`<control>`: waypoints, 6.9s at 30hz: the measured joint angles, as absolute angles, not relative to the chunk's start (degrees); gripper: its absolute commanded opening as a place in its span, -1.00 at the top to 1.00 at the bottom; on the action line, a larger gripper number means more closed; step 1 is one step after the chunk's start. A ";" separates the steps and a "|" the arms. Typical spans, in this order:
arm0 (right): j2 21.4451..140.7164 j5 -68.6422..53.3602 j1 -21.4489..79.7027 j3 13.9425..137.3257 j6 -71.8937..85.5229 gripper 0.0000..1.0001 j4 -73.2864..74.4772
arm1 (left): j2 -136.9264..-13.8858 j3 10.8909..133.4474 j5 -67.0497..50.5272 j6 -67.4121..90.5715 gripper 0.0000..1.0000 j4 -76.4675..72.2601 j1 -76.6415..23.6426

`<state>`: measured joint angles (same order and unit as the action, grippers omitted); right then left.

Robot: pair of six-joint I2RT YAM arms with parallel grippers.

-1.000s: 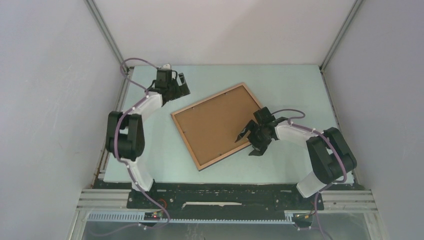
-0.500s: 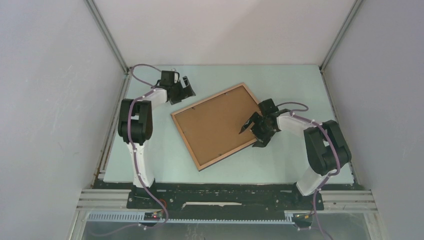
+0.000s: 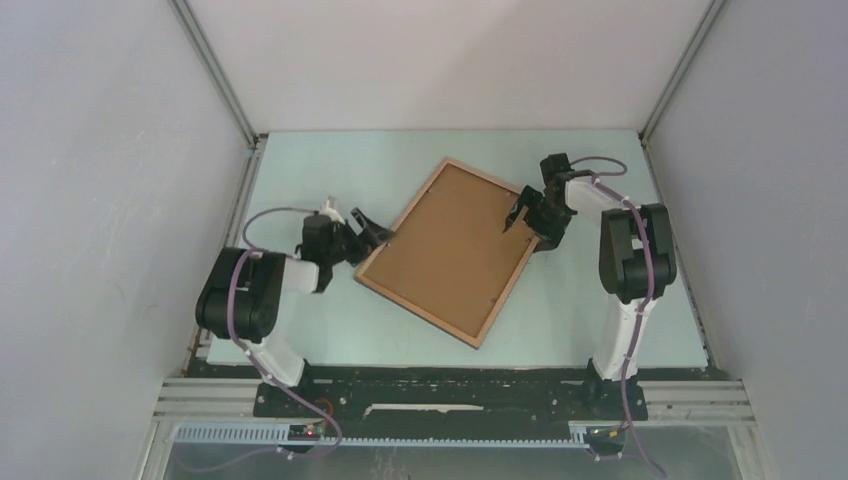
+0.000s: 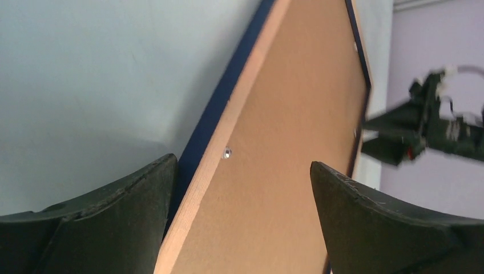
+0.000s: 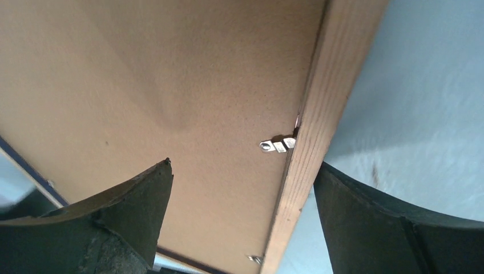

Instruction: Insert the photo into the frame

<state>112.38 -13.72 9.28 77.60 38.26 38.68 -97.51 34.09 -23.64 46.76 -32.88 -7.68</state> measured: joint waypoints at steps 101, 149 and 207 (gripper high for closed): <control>109.06 -1.63 51.44 92.66 55.42 1.00 48.27 | -28.03 46.57 18.92 25.43 -1.00 34.63 -18.94; 87.18 -9.34 48.31 70.91 46.30 1.00 37.28 | -94.56 50.11 -23.07 56.88 0.52 -22.87 -25.93; 60.88 -12.64 22.70 61.67 33.26 -0.89 38.02 | -86.91 70.24 -17.93 43.40 1.00 20.64 -23.86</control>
